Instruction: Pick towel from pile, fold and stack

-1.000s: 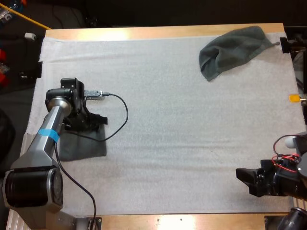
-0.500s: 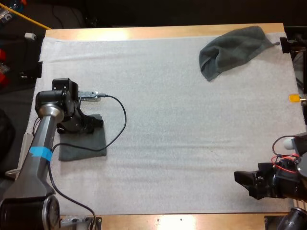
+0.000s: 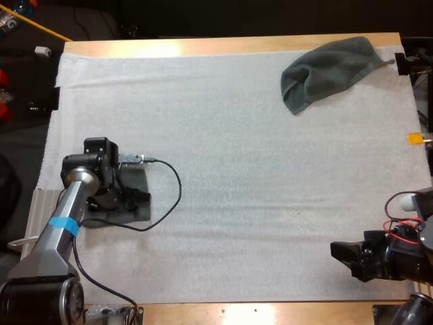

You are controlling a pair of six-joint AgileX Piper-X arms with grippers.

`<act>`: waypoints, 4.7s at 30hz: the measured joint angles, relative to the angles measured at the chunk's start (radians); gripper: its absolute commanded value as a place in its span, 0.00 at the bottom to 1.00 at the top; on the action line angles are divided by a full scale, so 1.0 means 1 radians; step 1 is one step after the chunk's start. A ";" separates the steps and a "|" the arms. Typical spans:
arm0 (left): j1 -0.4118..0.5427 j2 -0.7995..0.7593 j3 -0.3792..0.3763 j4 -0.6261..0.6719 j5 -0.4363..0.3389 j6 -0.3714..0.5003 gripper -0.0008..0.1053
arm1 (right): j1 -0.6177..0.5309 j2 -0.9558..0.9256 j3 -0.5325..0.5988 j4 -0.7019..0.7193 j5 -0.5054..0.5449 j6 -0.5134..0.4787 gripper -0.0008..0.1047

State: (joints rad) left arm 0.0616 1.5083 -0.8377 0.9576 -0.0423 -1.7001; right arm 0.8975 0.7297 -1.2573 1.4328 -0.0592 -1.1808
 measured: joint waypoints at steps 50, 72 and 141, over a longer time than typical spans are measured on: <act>-0.002 -0.812 -0.261 0.126 0.213 -0.021 0.58 | -0.393 0.253 0.000 -0.278 0.168 -0.345 0.48; -0.146 -0.992 -0.261 0.141 0.204 0.001 0.58 | -0.791 -0.042 0.000 -0.167 0.216 -0.539 0.48; -0.118 -1.521 0.204 0.209 0.145 -0.006 0.58 | -0.790 -0.749 0.570 -0.319 0.132 -0.557 0.48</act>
State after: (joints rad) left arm -0.0568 -0.0131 -0.6340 1.1662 0.1024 -1.7065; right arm 0.1071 -0.0193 -0.6873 1.1139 0.0727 -1.7383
